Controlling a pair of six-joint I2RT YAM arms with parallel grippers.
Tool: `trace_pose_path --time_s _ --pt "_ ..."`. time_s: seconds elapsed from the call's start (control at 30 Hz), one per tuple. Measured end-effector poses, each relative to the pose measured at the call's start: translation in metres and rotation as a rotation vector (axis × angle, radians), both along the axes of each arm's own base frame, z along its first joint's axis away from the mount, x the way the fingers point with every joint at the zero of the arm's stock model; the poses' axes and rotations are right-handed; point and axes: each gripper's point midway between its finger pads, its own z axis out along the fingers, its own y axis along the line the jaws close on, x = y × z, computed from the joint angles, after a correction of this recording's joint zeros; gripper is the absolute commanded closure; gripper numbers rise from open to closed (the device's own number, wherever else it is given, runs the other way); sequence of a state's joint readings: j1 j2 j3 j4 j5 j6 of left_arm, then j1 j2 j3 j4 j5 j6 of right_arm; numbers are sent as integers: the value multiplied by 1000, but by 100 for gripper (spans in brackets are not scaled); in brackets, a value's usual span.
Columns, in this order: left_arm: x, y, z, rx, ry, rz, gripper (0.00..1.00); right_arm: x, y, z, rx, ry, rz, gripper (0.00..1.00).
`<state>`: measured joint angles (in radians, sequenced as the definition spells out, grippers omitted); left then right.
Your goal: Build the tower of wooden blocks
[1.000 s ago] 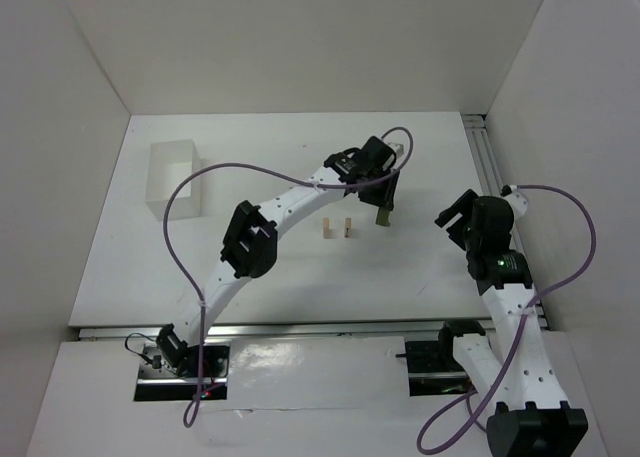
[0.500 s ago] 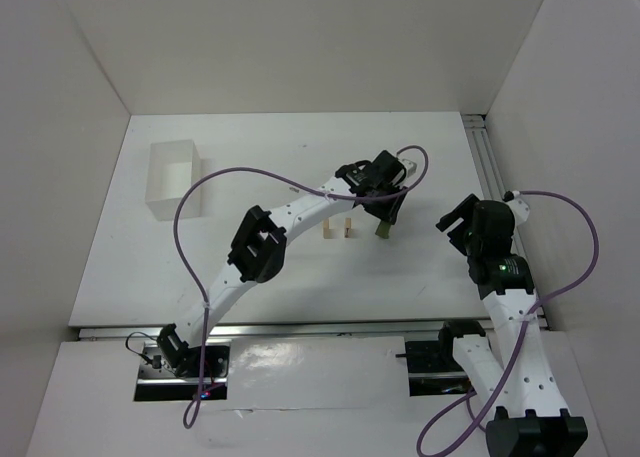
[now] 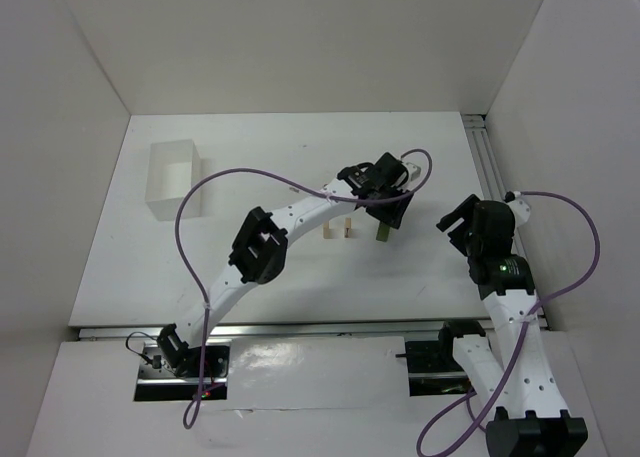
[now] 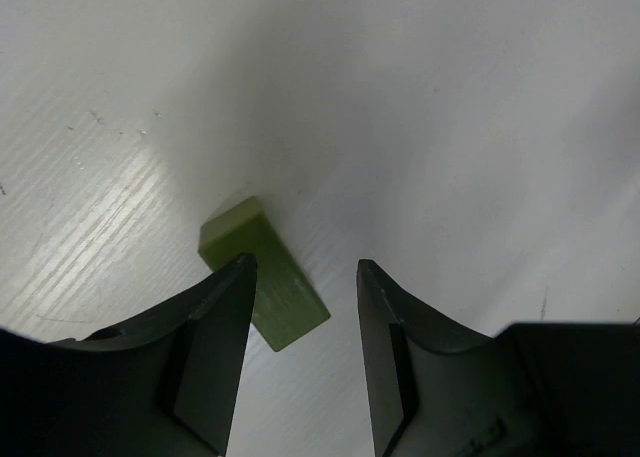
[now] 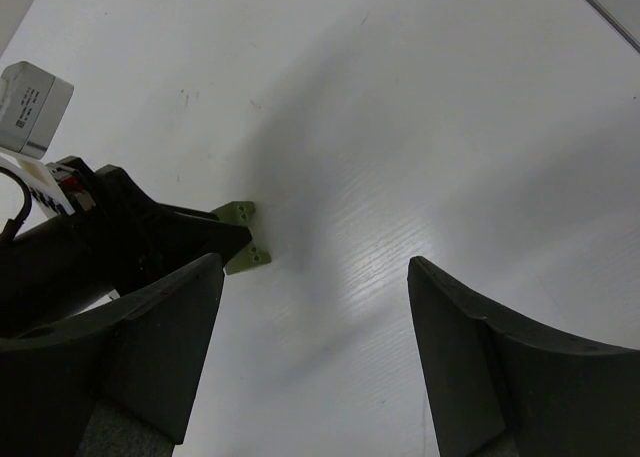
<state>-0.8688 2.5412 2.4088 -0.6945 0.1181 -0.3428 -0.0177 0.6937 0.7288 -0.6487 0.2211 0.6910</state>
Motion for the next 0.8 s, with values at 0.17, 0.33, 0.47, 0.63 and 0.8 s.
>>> trace_pose_path --time_s 0.17,0.33,0.47,0.63,0.8 --pt "-7 -6 -2 -4 5 -17 40 -1 0 2 -1 -2 0 18" --pt "-10 -9 0 -7 3 -21 38 -1 2 2 0 0 15 18" --pt "-7 -3 21 -16 -24 -2 36 1 7 -4 15 29 38 18" --pt "-4 35 101 -117 -31 91 39 4 20 -20 50 91 109 18" --pt "22 134 186 -224 -82 299 39 8 53 -58 157 163 278 17"
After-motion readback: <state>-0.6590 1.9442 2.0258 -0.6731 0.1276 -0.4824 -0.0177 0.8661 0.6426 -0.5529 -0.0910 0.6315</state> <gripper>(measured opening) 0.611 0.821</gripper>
